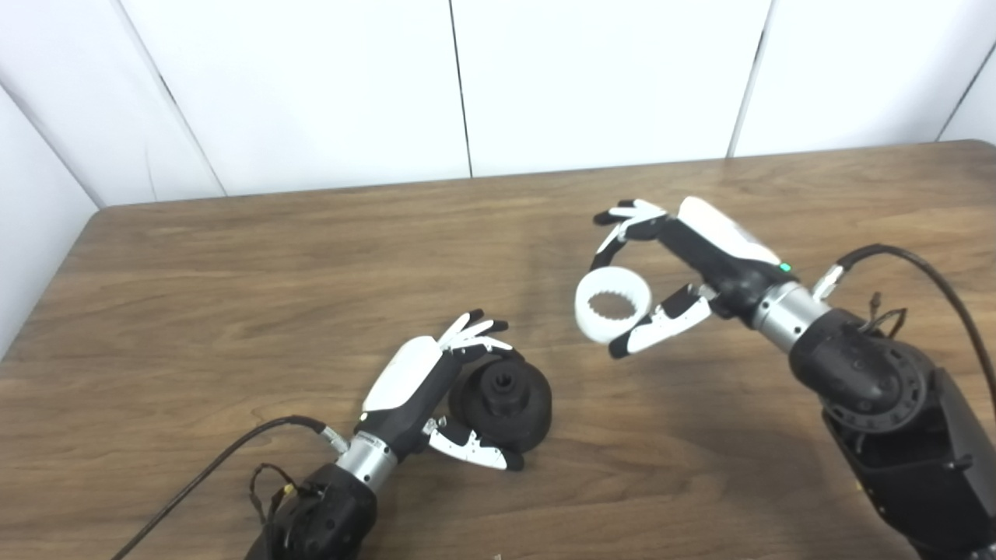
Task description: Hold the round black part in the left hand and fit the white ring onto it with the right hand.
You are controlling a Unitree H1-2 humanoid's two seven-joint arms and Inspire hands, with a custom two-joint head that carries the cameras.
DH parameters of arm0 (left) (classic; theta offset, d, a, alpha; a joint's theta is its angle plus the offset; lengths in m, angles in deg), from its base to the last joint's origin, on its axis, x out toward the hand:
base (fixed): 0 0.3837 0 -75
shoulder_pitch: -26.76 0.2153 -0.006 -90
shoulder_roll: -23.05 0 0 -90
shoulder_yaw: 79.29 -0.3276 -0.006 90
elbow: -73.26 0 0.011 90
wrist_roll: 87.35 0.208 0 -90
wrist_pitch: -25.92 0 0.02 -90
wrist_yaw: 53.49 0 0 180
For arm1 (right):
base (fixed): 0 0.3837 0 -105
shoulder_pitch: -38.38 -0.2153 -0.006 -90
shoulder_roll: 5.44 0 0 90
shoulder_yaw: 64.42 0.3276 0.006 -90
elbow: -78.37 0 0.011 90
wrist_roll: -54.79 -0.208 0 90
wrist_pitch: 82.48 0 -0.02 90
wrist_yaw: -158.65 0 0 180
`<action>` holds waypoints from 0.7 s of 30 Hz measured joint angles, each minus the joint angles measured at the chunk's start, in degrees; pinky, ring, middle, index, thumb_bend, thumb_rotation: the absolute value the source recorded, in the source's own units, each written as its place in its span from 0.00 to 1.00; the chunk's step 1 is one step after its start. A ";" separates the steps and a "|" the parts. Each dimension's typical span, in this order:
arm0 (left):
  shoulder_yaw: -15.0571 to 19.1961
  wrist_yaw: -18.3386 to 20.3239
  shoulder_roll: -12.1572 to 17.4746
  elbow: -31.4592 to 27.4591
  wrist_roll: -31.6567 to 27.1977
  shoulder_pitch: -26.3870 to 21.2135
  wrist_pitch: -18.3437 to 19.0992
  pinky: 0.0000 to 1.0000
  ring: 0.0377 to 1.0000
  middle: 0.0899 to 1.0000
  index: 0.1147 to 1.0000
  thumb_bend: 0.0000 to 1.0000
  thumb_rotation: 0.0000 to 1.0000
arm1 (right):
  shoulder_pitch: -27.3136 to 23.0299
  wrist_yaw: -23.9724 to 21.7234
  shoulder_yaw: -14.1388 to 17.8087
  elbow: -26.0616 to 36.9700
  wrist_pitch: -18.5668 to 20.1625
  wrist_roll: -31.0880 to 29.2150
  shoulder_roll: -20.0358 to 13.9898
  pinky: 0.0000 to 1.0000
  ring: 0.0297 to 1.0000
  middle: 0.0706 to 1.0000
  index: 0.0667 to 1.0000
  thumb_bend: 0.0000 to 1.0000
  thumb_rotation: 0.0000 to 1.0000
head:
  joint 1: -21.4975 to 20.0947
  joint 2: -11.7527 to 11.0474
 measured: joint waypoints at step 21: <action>-0.08 0.06 -2.23 0.81 -0.30 -0.48 0.78 0.93 1.00 0.91 0.55 0.89 0.18 | 1.06 -2.18 -4.17 1.14 -0.04 0.60 5.24 0.90 0.99 0.89 0.45 0.53 0.15 | 1.05 1.14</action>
